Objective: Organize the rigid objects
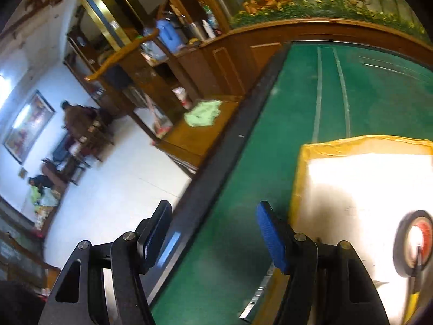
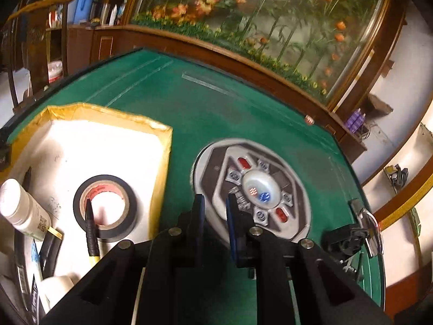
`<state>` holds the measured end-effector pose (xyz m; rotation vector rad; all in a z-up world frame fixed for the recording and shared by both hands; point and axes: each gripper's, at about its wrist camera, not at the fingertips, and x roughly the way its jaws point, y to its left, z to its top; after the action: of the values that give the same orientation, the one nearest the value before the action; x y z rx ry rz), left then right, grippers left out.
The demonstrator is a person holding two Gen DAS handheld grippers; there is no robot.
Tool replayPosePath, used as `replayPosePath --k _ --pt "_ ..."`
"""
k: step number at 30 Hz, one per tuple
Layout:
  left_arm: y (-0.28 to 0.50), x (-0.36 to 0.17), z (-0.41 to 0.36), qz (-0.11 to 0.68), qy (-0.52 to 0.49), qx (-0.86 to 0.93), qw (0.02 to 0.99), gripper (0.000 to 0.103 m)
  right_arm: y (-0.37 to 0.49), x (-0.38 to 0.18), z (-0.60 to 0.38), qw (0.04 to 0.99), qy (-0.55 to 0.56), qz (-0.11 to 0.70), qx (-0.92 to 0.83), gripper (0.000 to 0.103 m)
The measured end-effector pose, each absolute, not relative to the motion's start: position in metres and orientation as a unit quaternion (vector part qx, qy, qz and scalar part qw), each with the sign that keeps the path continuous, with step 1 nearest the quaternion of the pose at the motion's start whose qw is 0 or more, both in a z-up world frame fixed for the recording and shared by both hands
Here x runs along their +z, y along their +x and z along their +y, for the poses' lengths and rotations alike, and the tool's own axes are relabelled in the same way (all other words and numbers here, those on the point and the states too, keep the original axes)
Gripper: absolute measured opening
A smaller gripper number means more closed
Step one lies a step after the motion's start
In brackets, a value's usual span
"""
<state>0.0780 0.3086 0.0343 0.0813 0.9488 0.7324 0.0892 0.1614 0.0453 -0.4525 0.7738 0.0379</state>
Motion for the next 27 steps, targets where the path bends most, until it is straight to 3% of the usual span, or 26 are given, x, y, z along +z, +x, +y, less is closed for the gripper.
replayPosePath --k 11,17,22,27 --pt "0.054 0.078 0.286 0.404 -0.030 0.304 0.863 0.069 0.100 0.051 0.142 0.908 -0.186 0.375 0.015 0.014" --pt "0.024 0.121 0.254 0.371 -0.109 0.234 0.892 0.069 0.067 0.100 0.075 0.930 -0.140 0.341 0.013 0.013" --pt "0.001 0.143 0.179 0.358 -0.183 0.104 0.910 0.069 0.021 0.126 -0.024 0.938 -0.119 0.323 -0.038 0.013" --pt "0.008 0.128 0.063 0.416 -0.145 -0.040 0.897 0.069 -0.022 0.123 -0.137 0.922 -0.095 0.345 -0.145 0.013"
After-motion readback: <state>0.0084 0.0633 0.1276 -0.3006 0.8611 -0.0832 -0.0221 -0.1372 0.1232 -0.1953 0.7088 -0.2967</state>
